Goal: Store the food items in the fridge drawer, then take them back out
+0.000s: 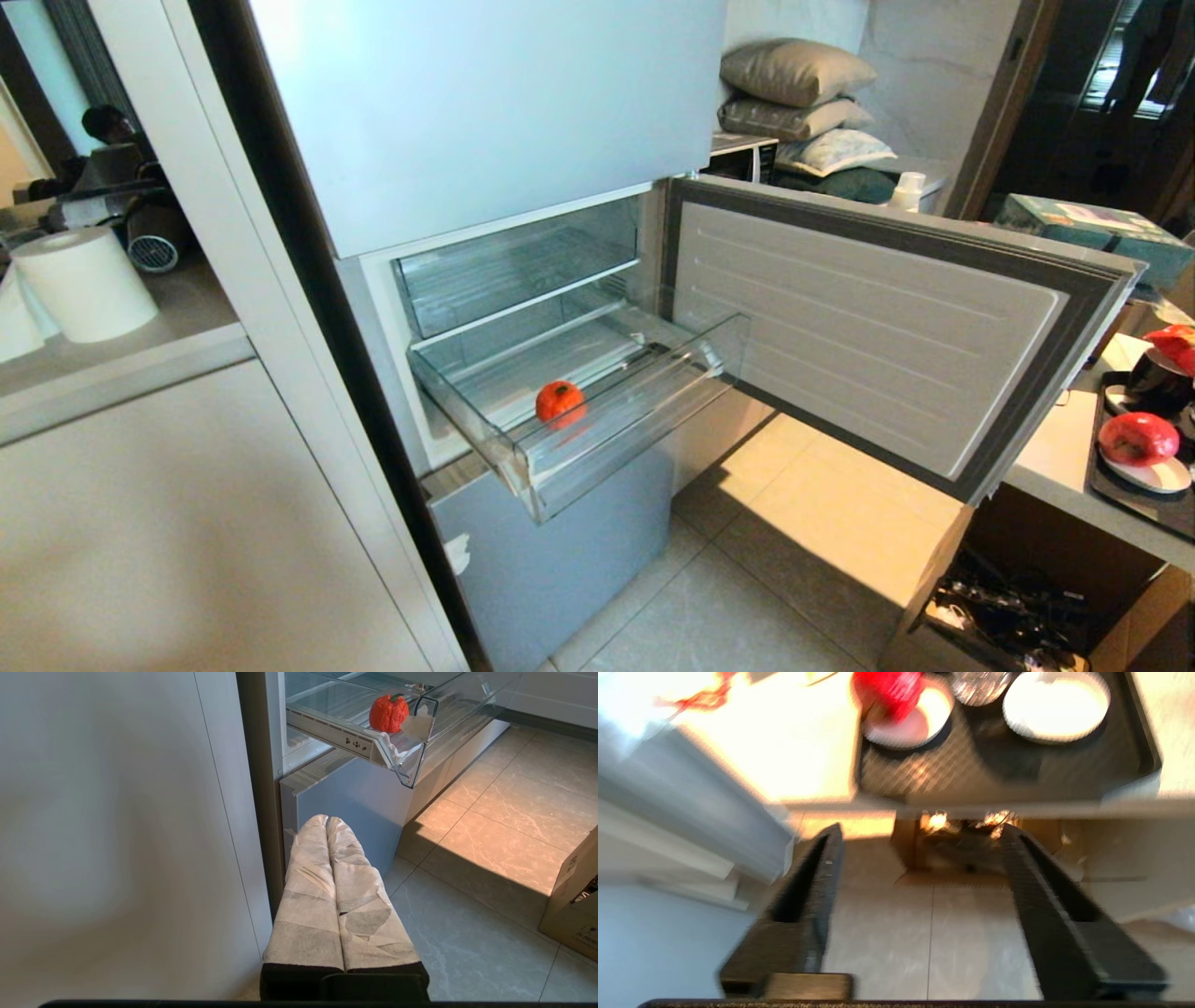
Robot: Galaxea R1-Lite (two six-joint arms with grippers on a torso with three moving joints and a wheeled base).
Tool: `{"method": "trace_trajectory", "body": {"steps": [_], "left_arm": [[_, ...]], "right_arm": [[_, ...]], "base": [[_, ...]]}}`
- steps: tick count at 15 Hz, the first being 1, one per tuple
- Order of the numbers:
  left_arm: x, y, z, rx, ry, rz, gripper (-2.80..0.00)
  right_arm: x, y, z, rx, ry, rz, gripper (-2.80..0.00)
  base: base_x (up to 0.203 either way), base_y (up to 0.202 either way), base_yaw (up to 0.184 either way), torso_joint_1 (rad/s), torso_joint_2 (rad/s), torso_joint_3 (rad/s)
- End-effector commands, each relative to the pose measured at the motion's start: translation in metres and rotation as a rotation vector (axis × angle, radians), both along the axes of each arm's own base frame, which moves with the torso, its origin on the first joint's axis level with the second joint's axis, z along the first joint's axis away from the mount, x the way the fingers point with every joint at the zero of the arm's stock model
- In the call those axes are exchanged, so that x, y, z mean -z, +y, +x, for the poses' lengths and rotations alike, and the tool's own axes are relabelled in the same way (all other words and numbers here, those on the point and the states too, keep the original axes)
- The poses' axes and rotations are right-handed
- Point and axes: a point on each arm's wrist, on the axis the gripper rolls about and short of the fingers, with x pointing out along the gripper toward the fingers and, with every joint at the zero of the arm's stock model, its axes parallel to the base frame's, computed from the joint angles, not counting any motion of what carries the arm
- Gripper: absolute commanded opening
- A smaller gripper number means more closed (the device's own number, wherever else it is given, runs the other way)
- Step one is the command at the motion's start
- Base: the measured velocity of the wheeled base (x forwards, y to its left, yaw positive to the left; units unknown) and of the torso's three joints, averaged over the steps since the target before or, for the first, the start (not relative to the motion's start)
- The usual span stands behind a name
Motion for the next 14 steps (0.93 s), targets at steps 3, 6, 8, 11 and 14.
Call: {"method": "trace_trajectory", "body": {"steps": [3, 6, 8, 11, 14], "left_arm": [[0.000, 0.000, 0.000, 0.000, 0.002, 0.000, -2.80], [0.000, 0.000, 0.000, 0.000, 0.002, 0.000, -2.80], [0.000, 0.000, 0.000, 0.000, 0.002, 0.000, -2.80], [0.000, 0.000, 0.000, 0.000, 0.002, 0.000, -2.80], [0.000, 0.000, 0.000, 0.000, 0.002, 0.000, -2.80]], "right_arm": [[0.040, -0.058, 0.049, 0.019, 0.044, -0.009, 0.00], [0.049, -0.088, 0.082, 0.010, 0.013, -0.052, 0.00], [0.053, -0.100, 0.104, -0.009, -0.017, -0.074, 0.00], [0.062, -0.107, 0.132, -0.047, -0.045, -0.092, 0.00], [0.066, -0.112, 0.152, -0.080, -0.076, -0.110, 0.00]], "base": [[0.000, 0.000, 0.000, 0.000, 0.00, 0.000], [0.000, 0.000, 0.000, 0.000, 0.00, 0.000], [0.000, 0.000, 0.000, 0.000, 0.00, 0.000], [0.000, 0.000, 0.000, 0.000, 0.00, 0.000], [0.000, 0.000, 0.000, 0.000, 0.00, 0.000]]}}
